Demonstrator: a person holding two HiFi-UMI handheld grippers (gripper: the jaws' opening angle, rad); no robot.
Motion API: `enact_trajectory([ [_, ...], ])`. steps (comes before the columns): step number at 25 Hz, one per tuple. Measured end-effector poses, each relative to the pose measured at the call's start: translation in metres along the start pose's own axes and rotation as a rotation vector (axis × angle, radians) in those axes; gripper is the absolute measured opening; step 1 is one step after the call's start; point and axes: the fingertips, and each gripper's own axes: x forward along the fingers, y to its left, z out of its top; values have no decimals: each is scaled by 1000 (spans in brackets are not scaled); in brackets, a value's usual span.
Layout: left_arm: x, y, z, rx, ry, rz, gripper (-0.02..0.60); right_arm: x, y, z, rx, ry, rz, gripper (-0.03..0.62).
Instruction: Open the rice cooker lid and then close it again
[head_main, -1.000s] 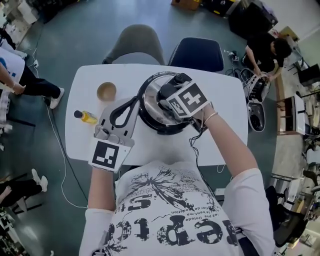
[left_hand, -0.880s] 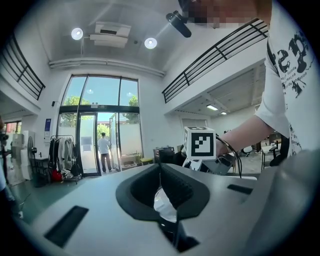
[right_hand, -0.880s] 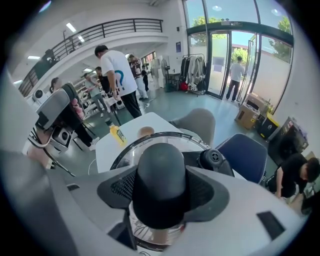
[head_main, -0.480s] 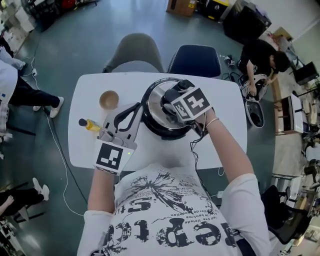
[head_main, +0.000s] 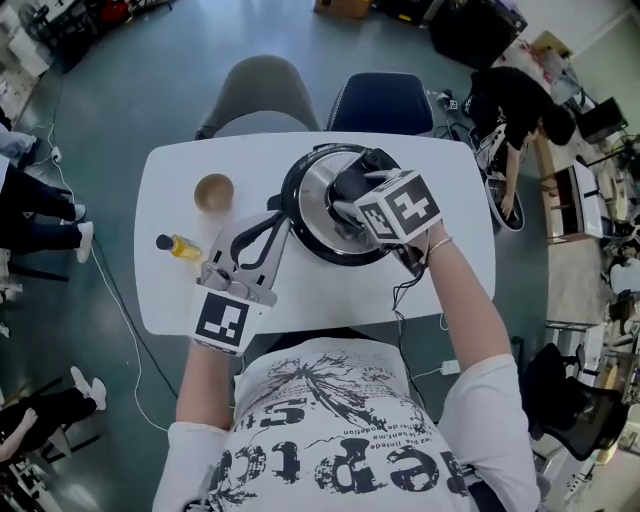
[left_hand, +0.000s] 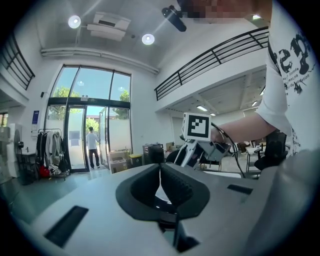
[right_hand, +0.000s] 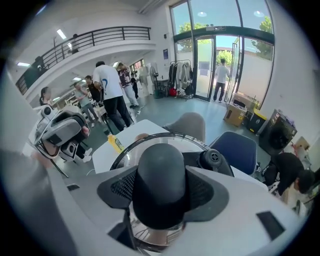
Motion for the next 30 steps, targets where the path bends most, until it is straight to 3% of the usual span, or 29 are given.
enact_trajectory([
  [6,1,-12,-6,1,2,-26,20,-6,1,-26,15,20,-29,291],
  [22,-1,-210,9,0,-19,121,20,-101,-23,-198,-76,-17,38,291],
  [27,-6,-244,6,2,52,168,20,-118,-27,-236,-88,-4,68,291],
  [30,-6,-264,7,15,48,193,20,-123,-27,-257,-97,1,85,291],
])
